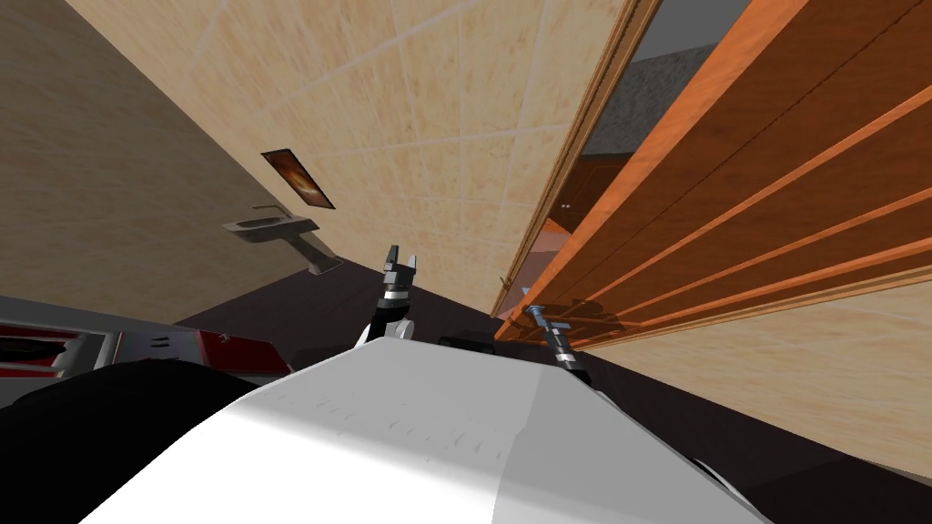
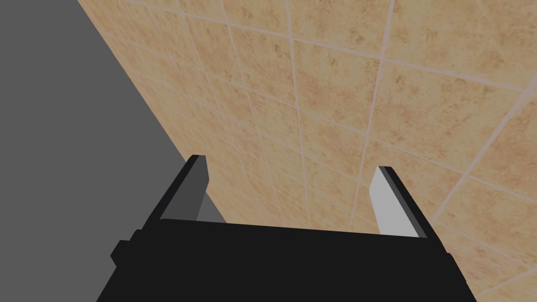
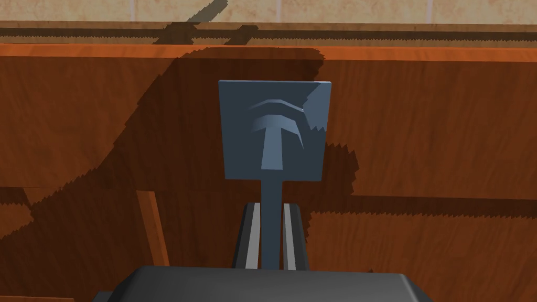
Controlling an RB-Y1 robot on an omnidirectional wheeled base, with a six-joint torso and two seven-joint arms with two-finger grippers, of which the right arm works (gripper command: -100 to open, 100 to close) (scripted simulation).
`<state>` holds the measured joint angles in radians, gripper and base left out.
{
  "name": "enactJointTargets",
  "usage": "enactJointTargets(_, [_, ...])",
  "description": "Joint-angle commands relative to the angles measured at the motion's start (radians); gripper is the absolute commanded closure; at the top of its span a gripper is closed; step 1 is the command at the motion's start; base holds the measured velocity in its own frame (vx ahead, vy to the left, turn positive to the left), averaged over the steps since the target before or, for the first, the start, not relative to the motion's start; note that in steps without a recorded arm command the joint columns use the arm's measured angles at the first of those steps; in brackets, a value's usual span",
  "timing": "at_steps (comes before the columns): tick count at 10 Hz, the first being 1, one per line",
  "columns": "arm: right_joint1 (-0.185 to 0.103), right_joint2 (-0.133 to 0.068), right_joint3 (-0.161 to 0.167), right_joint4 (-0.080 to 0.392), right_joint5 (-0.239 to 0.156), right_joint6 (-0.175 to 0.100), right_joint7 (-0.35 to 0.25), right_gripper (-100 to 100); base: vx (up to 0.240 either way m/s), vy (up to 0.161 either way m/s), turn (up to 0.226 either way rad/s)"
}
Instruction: Pull the door open
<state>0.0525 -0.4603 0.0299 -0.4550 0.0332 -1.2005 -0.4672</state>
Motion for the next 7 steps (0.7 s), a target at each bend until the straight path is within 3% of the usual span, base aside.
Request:
enactJointTargets(1, [0.0, 0.001, 0.001, -0.001, 0.001, -0.003, 0.0, 100, -0.009, -0.003, 0.001])
enactJointTargets(2, [0.0, 0.001, 0.001, -0.001, 0.001, -0.003, 0.0, 100, 0.0, 0.0, 0.0])
enactJointTargets(3, [0.019, -0.007, 0.014, 0.001, 0.013, -0.034, -0.006, 100, -0.092, -0.032, 0.034])
enactJointTargets(7, [0.049, -0.019, 0.035, 0.002, 0.032, -0.09, -0.015, 100, -0.119, -0.058, 0.017])
